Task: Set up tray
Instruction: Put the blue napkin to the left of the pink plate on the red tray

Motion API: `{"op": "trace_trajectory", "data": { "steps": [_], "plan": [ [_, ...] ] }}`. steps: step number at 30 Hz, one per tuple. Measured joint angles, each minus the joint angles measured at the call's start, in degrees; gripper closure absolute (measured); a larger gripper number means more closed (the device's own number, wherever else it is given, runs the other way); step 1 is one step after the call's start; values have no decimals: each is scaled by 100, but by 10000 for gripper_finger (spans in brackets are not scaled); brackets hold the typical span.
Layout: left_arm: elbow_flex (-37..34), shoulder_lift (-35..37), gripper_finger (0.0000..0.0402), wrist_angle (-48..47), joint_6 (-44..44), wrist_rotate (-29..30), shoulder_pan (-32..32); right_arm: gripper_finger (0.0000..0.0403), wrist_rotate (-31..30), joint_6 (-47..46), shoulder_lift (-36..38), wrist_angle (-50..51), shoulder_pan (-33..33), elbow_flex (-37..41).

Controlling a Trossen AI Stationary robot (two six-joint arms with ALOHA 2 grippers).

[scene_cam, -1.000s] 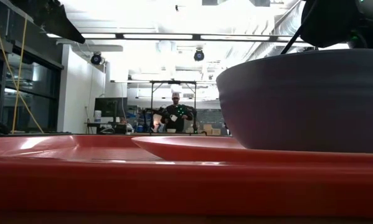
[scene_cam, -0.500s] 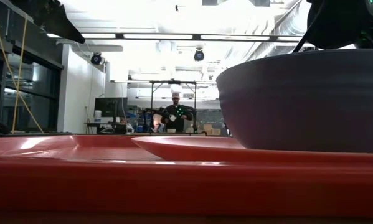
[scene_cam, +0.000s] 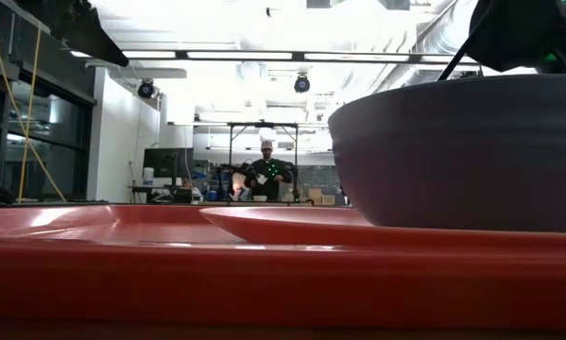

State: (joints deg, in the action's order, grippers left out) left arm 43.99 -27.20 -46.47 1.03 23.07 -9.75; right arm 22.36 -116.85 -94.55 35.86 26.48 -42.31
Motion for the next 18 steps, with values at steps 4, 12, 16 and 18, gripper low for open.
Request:
{"op": "trace_trajectory", "data": {
  "steps": [4,12,16,18],
  "plan": [
    [0,0,277,-5,-1,0,-1,300,10,7,-13,-44,4,-1],
    [0,0,277,-5,-1,4,-1,329,-17,71,-19,-61,8,-1],
    [0,0,277,-5,-1,42,0,339,-23,93,-21,-55,8,0],
    [0,0,277,-5,-1,49,-1,353,-20,94,-21,-53,8,1]
  ]
}}
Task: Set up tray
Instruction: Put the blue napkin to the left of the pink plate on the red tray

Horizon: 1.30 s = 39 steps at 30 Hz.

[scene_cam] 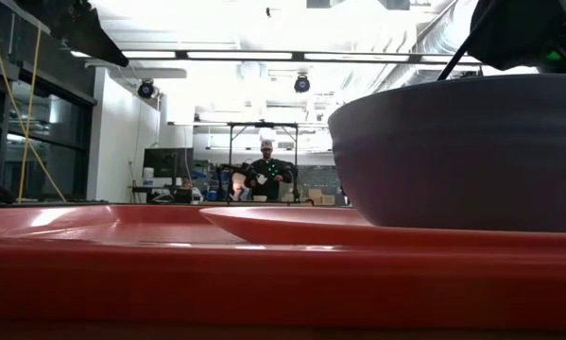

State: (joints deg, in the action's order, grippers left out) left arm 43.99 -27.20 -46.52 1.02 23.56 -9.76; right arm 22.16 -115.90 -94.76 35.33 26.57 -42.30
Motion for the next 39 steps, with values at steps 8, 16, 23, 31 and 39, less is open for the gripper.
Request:
{"op": "trace_trajectory", "data": {
  "steps": [8,16,23,31,39],
  "plan": [
    [0,0,277,0,0,3,2,399,36,44,0,34,0,0],
    [0,0,277,2,0,2,1,402,-112,35,305,-30,2,17],
    [0,0,277,4,0,1,1,403,-641,0,823,649,-7,-153],
    [0,0,277,7,24,-2,2,403,-837,70,1290,1571,-11,-652],
    [0,0,277,9,22,-36,0,402,-1007,178,1533,2540,-9,-1210]
  ]
}}
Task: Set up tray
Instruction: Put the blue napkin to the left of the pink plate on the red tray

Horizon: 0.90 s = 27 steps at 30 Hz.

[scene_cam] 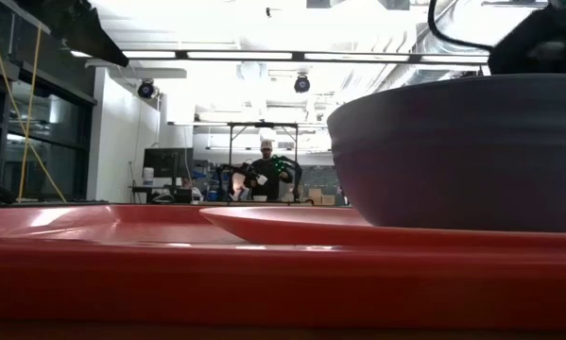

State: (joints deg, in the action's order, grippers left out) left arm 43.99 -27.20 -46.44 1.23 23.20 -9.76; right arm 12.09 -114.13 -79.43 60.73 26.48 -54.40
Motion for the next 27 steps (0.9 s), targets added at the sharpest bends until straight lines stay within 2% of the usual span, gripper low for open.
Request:
{"op": "trace_trajectory", "data": {
  "steps": [6,13,20,27],
  "plan": [
    [0,0,277,2,0,-61,0,402,-402,192,156,343,-1,-492],
    [0,1,277,2,0,-234,1,402,-1107,522,295,1609,-24,-1432],
    [0,0,277,20,-2,-511,0,403,-2449,1333,457,2351,-150,-2391],
    [0,0,277,77,103,-879,2,403,-3871,2477,552,2396,-321,-3103]
  ]
}}
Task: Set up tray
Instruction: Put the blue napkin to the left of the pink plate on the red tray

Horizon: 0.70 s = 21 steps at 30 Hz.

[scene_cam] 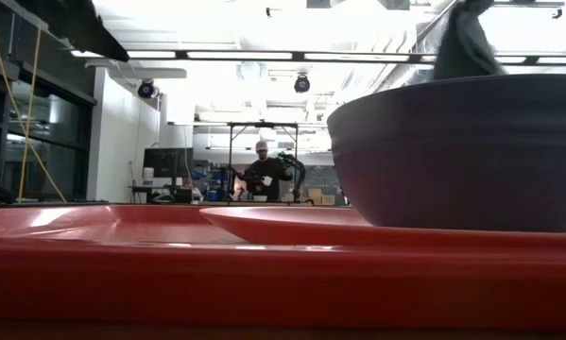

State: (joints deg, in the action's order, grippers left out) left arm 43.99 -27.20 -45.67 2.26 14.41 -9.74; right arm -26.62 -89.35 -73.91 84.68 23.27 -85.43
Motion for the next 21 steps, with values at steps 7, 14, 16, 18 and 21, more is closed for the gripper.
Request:
{"op": "trace_trajectory", "data": {
  "steps": [7,14,16,18,21],
  "plan": [
    [0,0,277,569,20,-512,-1,403,-1225,1485,11,-588,-253,-700],
    [0,2,277,978,2,-659,-1,403,-1273,3431,11,-2626,-549,-897],
    [0,1,277,986,44,-737,0,403,-1135,3902,-13,-3198,-635,-892],
    [0,0,277,983,52,-840,0,403,-1025,4327,-50,-3747,-715,-891],
    [0,2,277,983,52,-1022,0,403,-840,4730,-163,-4496,-845,-891]
  ]
}}
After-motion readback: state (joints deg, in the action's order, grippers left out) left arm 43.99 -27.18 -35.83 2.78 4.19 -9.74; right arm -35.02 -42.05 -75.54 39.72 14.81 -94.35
